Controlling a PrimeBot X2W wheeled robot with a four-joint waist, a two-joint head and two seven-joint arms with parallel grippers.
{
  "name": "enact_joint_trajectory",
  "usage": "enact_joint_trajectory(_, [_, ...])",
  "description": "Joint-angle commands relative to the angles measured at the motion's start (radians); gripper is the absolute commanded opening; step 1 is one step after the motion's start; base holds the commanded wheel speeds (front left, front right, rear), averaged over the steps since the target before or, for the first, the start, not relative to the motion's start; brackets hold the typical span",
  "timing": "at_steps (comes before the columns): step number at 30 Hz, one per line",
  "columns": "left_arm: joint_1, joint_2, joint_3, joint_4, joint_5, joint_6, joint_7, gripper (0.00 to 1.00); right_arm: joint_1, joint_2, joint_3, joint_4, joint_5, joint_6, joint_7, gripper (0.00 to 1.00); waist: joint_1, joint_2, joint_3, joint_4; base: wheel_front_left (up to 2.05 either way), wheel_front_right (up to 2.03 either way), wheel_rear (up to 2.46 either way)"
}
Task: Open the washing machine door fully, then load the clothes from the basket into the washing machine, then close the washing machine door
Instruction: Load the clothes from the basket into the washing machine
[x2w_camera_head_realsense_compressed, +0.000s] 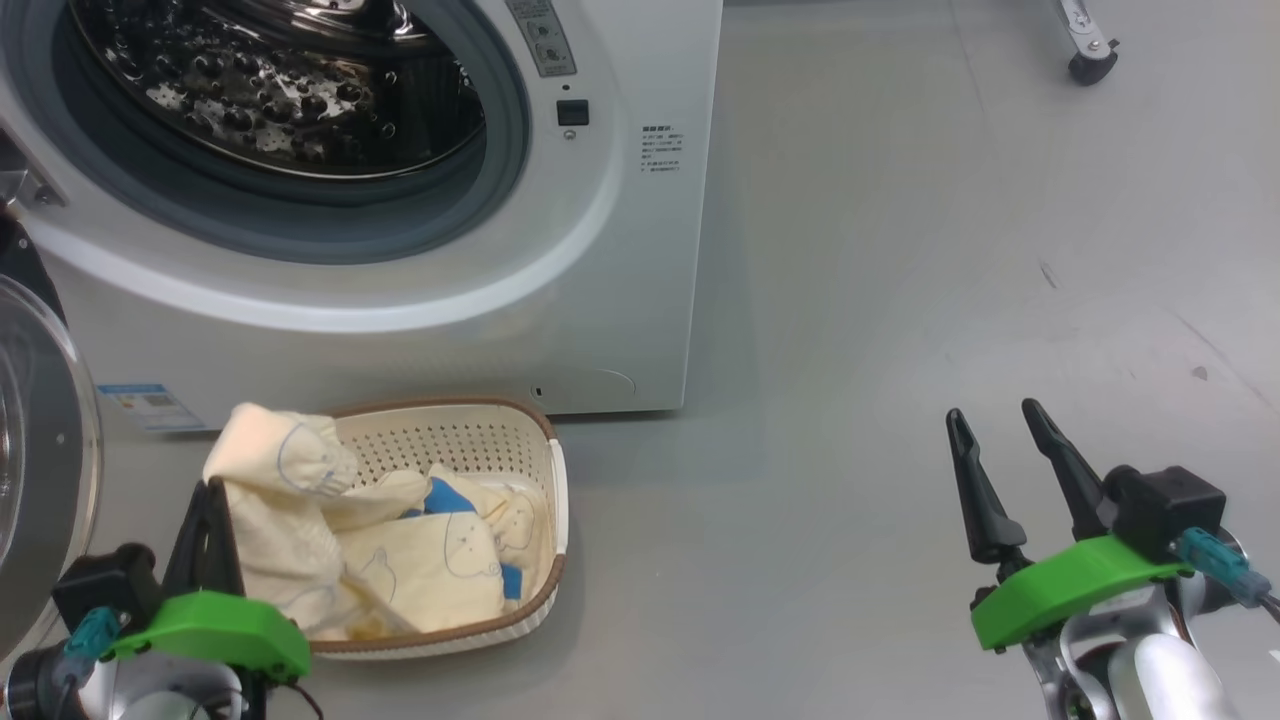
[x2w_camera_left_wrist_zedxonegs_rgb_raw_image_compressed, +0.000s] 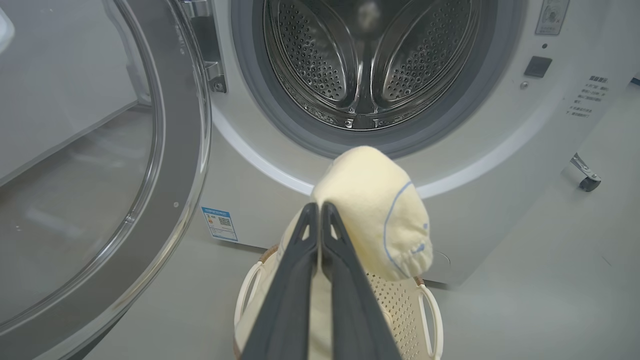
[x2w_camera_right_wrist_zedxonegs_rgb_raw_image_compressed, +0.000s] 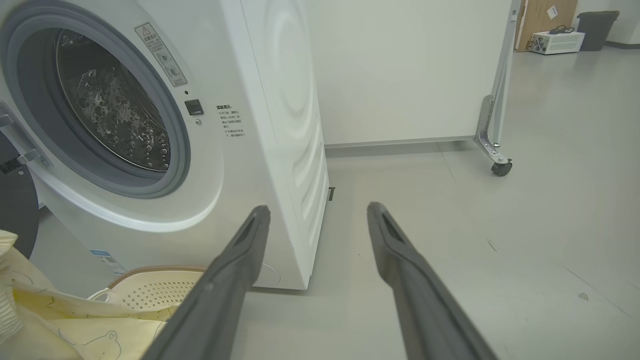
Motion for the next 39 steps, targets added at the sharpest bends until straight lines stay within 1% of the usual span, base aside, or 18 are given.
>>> enact_joint_trajectory(1, [-0.065, 0.037, 0.043, -0.023, -0.007, 0.0, -0.002, 0.0, -0.042, -0.006, 0.023, -0.039, 0.004, 0.01, 0.0, 1.0, 0.0001, 0.0, 0.004, 0.0, 0.0, 0.0, 0.0])
enact_joint_trajectory(6, [-0.118, 0.042, 0.047, 0.0, -0.014, -0.007, 0.006, 0.0, -0.057, -0.006, 0.03, -0.043, 0.007, 0.01, -0.005, 1.0, 0.0001, 0.0, 0.036, -0.007, 0.0, 0.0, 0.0])
enact_joint_trajectory(10, [-0.179, 0.049, 0.049, 0.029, -0.024, -0.024, 0.019, 0.0, -0.073, -0.006, 0.034, -0.042, 0.01, 0.01, -0.009, 1.0, 0.0001, 0.0, 0.074, -0.017, 0.0, 0.0, 0.0])
enact_joint_trajectory(19, [-0.376, 0.072, 0.049, 0.13, -0.046, -0.078, 0.072, 0.0, -0.128, -0.006, 0.046, -0.04, 0.018, 0.01, -0.034, 1.0, 0.0001, 0.0, 0.192, -0.058, 0.0, 0.0, 0.0])
enact_joint_trajectory(21, [-0.451, 0.081, 0.048, 0.175, -0.053, -0.098, 0.091, 0.0, -0.147, -0.006, 0.053, -0.033, 0.023, 0.01, -0.046, 1.0, 0.0001, 0.0, 0.229, -0.074, 0.0, 0.0, 0.0])
enact_joint_trajectory(28, [-0.612, 0.103, 0.049, 0.282, -0.065, -0.139, 0.125, 0.0, -0.187, -0.006, 0.072, -0.009, 0.034, 0.01, -0.075, 1.0, 0.0001, 0.0, 0.304, -0.111, 0.0, 0.0, 0.0])
enact_joint_trajectory(34, [-0.752, 0.139, 0.054, 0.359, -0.075, -0.17, 0.173, 0.0, -0.218, -0.006, 0.087, 0.001, 0.043, 0.01, -0.093, 1.0, 0.0001, 0.0, 0.373, -0.142, 0.0, 0.0, 0.0])
enact_joint_trajectory(39, [-0.87, 0.176, 0.059, 0.393, -0.079, -0.187, 0.217, 0.0, -0.244, -0.006, 0.104, 0.007, 0.052, 0.01, -0.106, 1.0, 0.0001, 0.0, 0.438, -0.169, 0.0, 0.0, 0.0])
